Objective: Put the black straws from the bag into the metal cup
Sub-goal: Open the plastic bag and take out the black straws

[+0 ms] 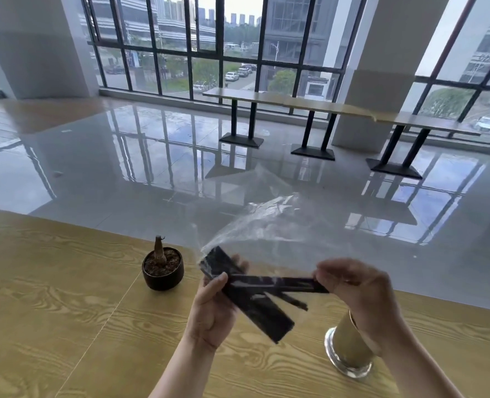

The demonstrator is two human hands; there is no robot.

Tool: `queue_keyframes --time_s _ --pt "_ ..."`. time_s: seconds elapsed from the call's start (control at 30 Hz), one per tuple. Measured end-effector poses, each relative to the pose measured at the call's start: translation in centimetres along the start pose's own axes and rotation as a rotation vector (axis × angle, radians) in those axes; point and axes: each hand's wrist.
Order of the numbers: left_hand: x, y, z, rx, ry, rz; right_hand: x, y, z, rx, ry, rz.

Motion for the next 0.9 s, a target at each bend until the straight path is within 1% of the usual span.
queue_keyframes --time_s 0.03,0.07,0.1,0.13,0.2,0.23,0.27,0.3,0.33,0.37,0.4,0.43,0.47,0.5,0.53,0.57,0.6,0.63,0.7,0.73,0.77,0.8,0.9 --pt "-0.1 -0.3 0.2 -0.037 0.008 -0.026 0.0 0.2 -0.1 0.027 0.031 0.031" --pt "-0.4 -0.7 0.3 -0.064 0.023 -0.062 -0.1 0.4 -0.3 -0.007 0.042 0.076" --pt "-0.5 -1.0 0.4 -0.062 0.039 -0.1 -0.2 0.5 -0.2 -0.092 0.001 0.095" --pt "-0.6 -1.0 0.6 -0.027 0.048 -0.133 0.0 0.6 0.1 -0.195 -0.049 0.085" --pt "-0.3 -0.7 0.8 0.064 0.045 -0.176 0.6 1.3 0.7 -0.387 -0.22 0.017" --pt "0.0 -0.6 0.9 0.086 0.044 -0.195 0.3 2.0 1.0 -0.52 -0.29 -0.011" --pt "0.4 -0.6 1.0 0.089 0.051 -0.215 -0.2 2.7 1.1 -0.65 -0.327 0.174" --pt "0.7 -0.5 1.1 0.077 0.064 -0.239 -0.9 3.6 0.9 -0.825 -0.363 0.349" --pt "1.1 -0.3 1.3 0.058 0.078 -0.278 -1.6 4.9 0.6 -0.948 -0.41 0.439" --pt "1.4 -0.1 1.4 0.035 0.089 -0.337 -2.6 5.9 0.1 -0.973 -0.454 0.421" --pt "1.7 -0.1 1.5 0.005 0.102 -0.414 -3.6 6.8 -0.6 -0.889 -0.48 0.374" --pt "2.0 -0.2 1.5 -0.025 0.113 -0.501 -4.5 7.4 -1.5 -0.742 -0.431 0.319" --pt "2.2 -0.4 1.6 -0.054 0.12 -0.586 -5.3 7.9 -2.5 -0.545 -0.353 0.267" --pt "2.2 -0.6 1.6 -0.077 0.125 -0.656 -6.1 7.9 -3.7 -0.345 -0.252 0.233" --pt "2.2 -0.9 1.6 -0.094 0.132 -0.706 -7.2 7.2 -4.8 -0.2 -0.124 0.217" --pt "2.2 -1.1 1.4 -0.102 0.137 -0.741 -8.1 6.0 -5.7 -0.116 0.014 0.26" --pt "2.2 -1.3 1.3 -0.102 0.142 -0.77 -8.9 4.4 -6.4 -0.091 0.15 0.364" --pt "2.1 -1.5 1.3 -0.1 0.146 -0.796 -9.6 2.6 -6.9 -0.103 0.295 0.525" --pt "2.0 -1.7 1.2 -0.099 0.163 -0.841 -9.8 -0.2 -7.8 -0.164 0.543 0.877" --pt "2.1 -1.8 1.2 -0.1 0.166 -0.861 -9.7 -1.1 -8.2 -0.173 0.614 1.003" --pt "2.2 -1.9 1.3 -0.104 0.166 -0.877 -9.5 -1.6 -8.6 -0.162 0.656 1.078" --pt "2.3 -2.0 1.4 -0.11 0.168 -0.887 -9.4 -2.0 -8.9 -0.17 0.646 1.104" --pt "2.7 -2.1 1.9 -0.112 0.16 -0.897 -9.1 -2.8 -9.8 -0.323 0.378 1.053"
Point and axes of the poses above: each hand's wrist, its own z-axis away from the middle knuckle, its own y-axis out of the back of the hand, x = y × z, and after that the axes turned 1 degree about -y, right-handed
